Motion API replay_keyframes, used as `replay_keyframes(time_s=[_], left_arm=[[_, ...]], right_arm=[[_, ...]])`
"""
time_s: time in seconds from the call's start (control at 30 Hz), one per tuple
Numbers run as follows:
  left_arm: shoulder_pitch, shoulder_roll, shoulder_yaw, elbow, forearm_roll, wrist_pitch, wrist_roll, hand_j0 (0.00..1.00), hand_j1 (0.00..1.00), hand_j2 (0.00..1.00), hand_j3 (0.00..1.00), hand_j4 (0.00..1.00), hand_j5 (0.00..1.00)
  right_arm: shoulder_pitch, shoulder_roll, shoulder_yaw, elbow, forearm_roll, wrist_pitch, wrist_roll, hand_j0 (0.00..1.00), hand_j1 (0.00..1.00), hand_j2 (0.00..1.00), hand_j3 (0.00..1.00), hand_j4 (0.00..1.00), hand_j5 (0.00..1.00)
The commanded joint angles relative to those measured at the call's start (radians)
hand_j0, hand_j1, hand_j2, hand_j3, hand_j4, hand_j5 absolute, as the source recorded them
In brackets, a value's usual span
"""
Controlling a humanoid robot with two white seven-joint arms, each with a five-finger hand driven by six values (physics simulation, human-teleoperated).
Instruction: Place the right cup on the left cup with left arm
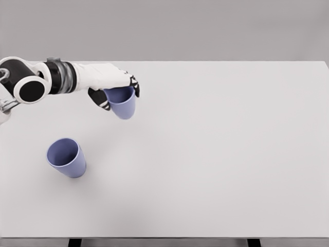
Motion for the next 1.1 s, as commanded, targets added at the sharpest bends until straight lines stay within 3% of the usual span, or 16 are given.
replay_keyframes(time_s=[0.0,0.43,0.8,1.07], left_arm=[[0.0,0.02,0.01,-0.005,0.008,-0.026,0.0,0.65,0.65,0.65,0.65,0.65,0.65],[0.0,0.144,0.054,-0.03,0.12,-0.161,0.0,0.65,0.65,0.65,0.65,0.65,0.65],[-0.002,0.224,0.056,-0.033,0.239,-0.195,0.0,0.65,0.65,0.65,0.65,0.65,0.65],[-0.003,0.279,0.067,-0.04,0.272,-0.232,0.0,0.65,0.65,0.65,0.65,0.65,0.65]], right_arm=[[0.0,0.0,0.0,0.0,0.0,0.0,0.0,1.0,1.0,1.0,1.0,1.0,1.0],[0.0,0.0,0.0,0.0,0.0,0.0,0.0,1.0,1.0,1.0,1.0,1.0,1.0],[0.0,0.0,0.0,0.0,0.0,0.001,0.0,1.0,1.0,1.0,1.0,1.0,1.0],[0.0,0.0,0.0,0.0,0.0,0.0,0.0,1.0,1.0,1.0,1.0,1.0,1.0]])
